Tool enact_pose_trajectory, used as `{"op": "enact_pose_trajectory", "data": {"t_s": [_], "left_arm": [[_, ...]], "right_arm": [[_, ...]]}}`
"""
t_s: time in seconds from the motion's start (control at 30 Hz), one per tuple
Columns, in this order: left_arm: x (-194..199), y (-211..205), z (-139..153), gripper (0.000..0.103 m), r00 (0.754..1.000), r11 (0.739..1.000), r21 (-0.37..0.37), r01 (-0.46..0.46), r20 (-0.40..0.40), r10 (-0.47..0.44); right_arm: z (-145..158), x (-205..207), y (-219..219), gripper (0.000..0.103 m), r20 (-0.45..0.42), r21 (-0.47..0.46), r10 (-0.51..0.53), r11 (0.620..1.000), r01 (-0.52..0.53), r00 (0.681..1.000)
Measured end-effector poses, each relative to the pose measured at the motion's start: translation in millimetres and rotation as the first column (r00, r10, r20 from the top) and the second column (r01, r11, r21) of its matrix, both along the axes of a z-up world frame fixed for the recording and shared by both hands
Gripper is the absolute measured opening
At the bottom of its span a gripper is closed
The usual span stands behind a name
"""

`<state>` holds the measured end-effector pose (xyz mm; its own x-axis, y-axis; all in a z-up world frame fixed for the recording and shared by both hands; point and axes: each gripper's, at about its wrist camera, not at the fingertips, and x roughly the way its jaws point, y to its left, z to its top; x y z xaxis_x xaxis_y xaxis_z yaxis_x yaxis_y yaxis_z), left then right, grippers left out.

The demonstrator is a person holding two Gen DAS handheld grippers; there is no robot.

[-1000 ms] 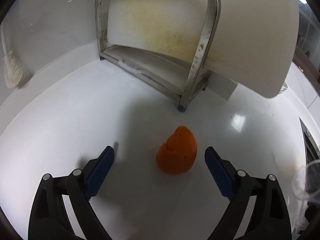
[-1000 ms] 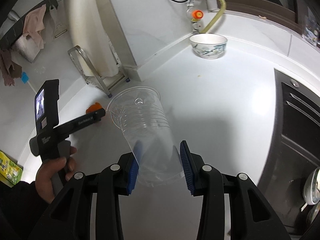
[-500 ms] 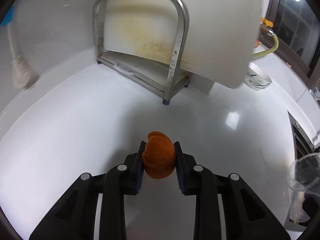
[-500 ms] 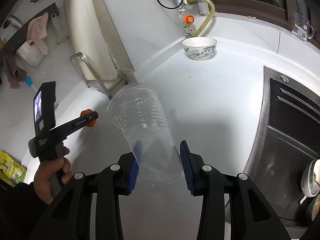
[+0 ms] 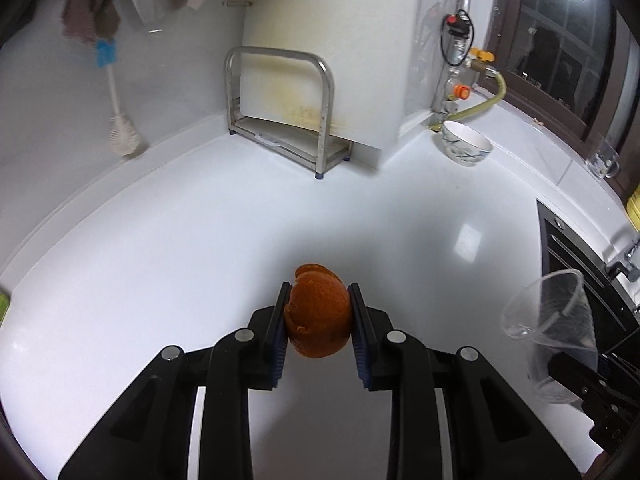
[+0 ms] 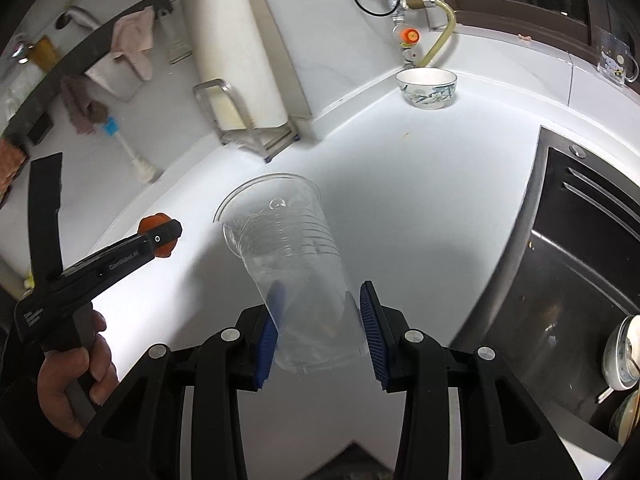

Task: Collect trash
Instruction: 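Carry the cup and orange in both tools over the grey basket, then open both tools to drop the cup and orange into the basket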

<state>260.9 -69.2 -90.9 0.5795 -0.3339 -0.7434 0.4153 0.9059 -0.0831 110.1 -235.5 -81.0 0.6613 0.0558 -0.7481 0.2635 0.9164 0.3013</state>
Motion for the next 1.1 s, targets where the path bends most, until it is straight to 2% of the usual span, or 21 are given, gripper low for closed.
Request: {"op": "enact_pose_trajectory", "data": {"t_s": [0.2, 0.6, 0.87, 1.1], "left_arm": [[-58, 4, 17, 0.028, 0.999, 0.999, 0.012, -0.031, 0.006, 0.031], [-164, -4, 41, 0.028, 0.997, 0.997, 0.006, -0.075, 0.010, 0.075], [-235, -18, 40, 0.028, 0.996, 0.996, 0.015, -0.085, -0.008, 0.085], [-287, -26, 22, 0.028, 0.994, 0.995, 0.037, -0.095, -0.056, 0.097]], "right_arm": [[11, -42, 0, 0.038, 0.016, 0.009, 0.067, 0.998, -0.067, 0.998], [23, -125, -21, 0.038, 0.022, 0.007, 0.126, 0.992, -0.126, 0.992], [17, -177, -30, 0.038, -0.008, 0.006, 0.188, 0.982, -0.188, 0.982], [1, -210, -25, 0.038, -0.035, 0.019, 0.265, 0.964, -0.265, 0.964]]}}
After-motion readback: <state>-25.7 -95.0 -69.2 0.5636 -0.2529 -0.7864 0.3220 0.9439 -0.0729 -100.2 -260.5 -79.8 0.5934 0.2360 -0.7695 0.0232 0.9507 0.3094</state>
